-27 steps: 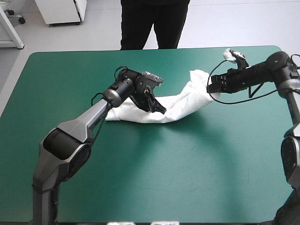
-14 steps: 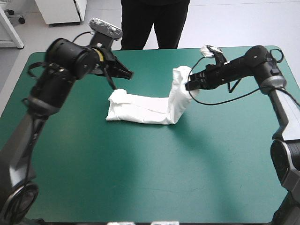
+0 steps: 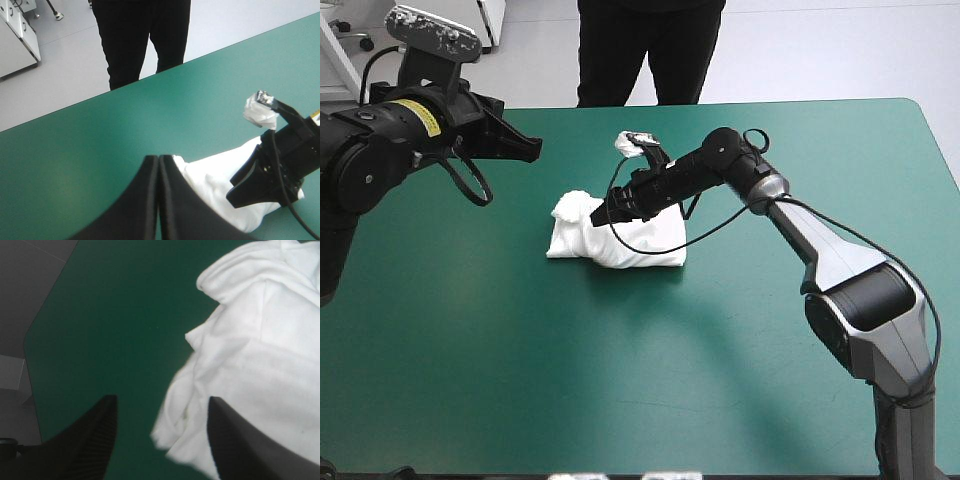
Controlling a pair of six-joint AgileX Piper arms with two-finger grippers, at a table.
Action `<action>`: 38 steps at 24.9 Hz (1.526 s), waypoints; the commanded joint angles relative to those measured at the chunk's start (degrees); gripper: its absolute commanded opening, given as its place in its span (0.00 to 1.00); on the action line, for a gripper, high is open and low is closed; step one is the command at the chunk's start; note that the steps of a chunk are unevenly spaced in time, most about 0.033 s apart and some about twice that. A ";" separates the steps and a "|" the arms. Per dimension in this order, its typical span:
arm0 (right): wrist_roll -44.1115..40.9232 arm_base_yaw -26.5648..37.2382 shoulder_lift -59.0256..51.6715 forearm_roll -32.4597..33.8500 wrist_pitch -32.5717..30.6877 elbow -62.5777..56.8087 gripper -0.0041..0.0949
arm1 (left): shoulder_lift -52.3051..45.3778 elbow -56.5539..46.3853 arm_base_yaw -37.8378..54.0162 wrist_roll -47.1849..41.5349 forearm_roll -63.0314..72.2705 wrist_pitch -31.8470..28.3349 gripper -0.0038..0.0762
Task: Fold the cloth
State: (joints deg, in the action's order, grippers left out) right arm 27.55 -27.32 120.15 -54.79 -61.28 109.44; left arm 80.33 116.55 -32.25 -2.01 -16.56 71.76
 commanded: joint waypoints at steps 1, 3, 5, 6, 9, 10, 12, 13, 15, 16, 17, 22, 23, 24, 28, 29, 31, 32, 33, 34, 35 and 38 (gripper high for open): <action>1.35 -0.11 -2.06 -4.29 -1.17 6.05 0.78 | -1.66 1.51 -0.17 -0.56 -1.00 2.04 0.04; 2.44 -0.01 -1.97 -2.73 -3.45 8.61 0.79 | -1.66 1.51 -0.17 -0.56 -1.22 2.04 0.04; 1.99 0.37 -1.97 1.17 -6.36 11.24 0.76 | -1.66 1.51 -0.17 -0.56 -1.22 2.04 0.04; 0.78 0.64 -1.97 3.77 -7.58 12.20 0.76 | -1.66 1.51 -0.17 -0.56 -1.22 2.04 0.04; -6.89 1.99 -2.54 14.22 -10.24 14.93 0.74 | -2.09 1.51 -0.17 -0.45 -1.07 2.04 0.04; -8.17 2.61 -3.04 16.10 -10.24 15.03 0.74 | -2.23 1.51 -0.17 -0.30 -1.07 2.04 0.04; -9.79 3.98 -4.46 19.22 -10.24 15.03 0.74 | -3.05 1.51 -0.17 -0.30 -1.07 2.04 0.04; -10.93 4.97 -5.56 20.90 -10.24 15.03 0.74 | -3.51 1.51 -0.17 -0.30 -1.07 2.04 0.04; -13.25 6.74 -7.26 24.98 -10.24 14.91 0.74 | -4.34 1.51 -0.17 -0.30 -1.31 2.04 0.04; -14.07 7.72 -8.60 27.72 -10.24 14.66 0.74 | -4.81 1.51 -0.17 -0.30 -1.57 2.04 0.04; -14.76 8.94 -9.51 29.07 -10.24 14.05 0.74 | -5.34 1.51 -0.17 -0.30 -1.92 2.04 0.04; -14.81 15.82 -13.11 27.66 -10.24 5.66 0.74 | -5.94 1.51 -0.17 -1.43 -6.24 2.04 0.04; -14.57 16.53 -13.27 25.84 -10.24 3.52 0.74 | -5.94 1.51 -0.17 -1.43 -6.75 2.04 0.04; -13.66 16.76 -13.27 24.14 -10.12 1.52 0.74 | -5.94 1.51 -0.17 -1.43 -6.75 2.04 0.04; -9.05 13.95 -10.61 22.26 -1.78 -6.57 0.74 | -5.82 1.51 -0.17 -0.74 -4.68 2.04 0.14; -7.94 12.68 -8.33 20.85 -0.81 -6.68 0.74 | -5.82 1.51 -0.17 0.59 -2.92 2.04 0.24; -6.00 11.24 -5.14 17.56 -0.81 -6.68 0.74 | -5.82 1.51 -0.17 1.59 0.09 2.04 0.45; -5.87 10.77 -4.18 17.43 -0.55 -6.68 0.74 | -5.82 1.51 -0.17 1.59 0.82 2.04 0.53; -5.87 10.35 -2.65 17.41 0.07 -6.68 0.74 | -5.82 1.51 -0.17 1.46 1.69 2.04 0.63; -5.54 10.26 -2.04 17.04 0.47 -6.68 0.74 | -5.82 1.51 -0.17 1.36 1.97 2.04 0.66; -4.37 10.12 -1.16 15.02 1.08 -6.68 0.74 | -5.82 1.51 -0.17 0.98 1.97 2.04 0.67; -2.51 9.99 0.56 11.24 1.65 -6.68 0.71 | -5.94 1.51 -0.17 0.14 1.87 2.04 0.66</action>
State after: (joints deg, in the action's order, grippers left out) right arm 23.36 -17.19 123.17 -38.92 -60.42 101.56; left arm 75.62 116.57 -32.25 -0.88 -14.40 71.76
